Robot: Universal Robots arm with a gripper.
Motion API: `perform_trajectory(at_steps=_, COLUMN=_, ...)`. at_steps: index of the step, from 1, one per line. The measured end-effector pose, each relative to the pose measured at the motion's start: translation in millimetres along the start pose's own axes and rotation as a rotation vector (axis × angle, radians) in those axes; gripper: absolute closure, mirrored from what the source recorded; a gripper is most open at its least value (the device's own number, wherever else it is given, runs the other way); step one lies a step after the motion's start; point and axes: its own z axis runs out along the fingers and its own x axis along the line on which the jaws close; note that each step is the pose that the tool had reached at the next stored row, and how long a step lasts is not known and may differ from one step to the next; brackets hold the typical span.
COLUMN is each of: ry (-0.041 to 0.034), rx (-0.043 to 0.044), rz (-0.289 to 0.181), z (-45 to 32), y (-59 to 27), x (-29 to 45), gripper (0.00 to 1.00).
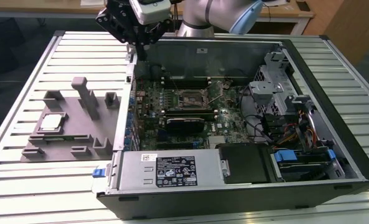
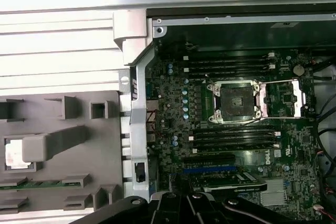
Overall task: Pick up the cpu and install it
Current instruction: 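Reach for the cpu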
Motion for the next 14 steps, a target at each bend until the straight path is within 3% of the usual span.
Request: perform_trajectory(at_steps=14, ry=-0.0010, rx=-0.0001, rz=0.000, z=-0.7, y=-1.8, x=23.8, gripper=0.89)
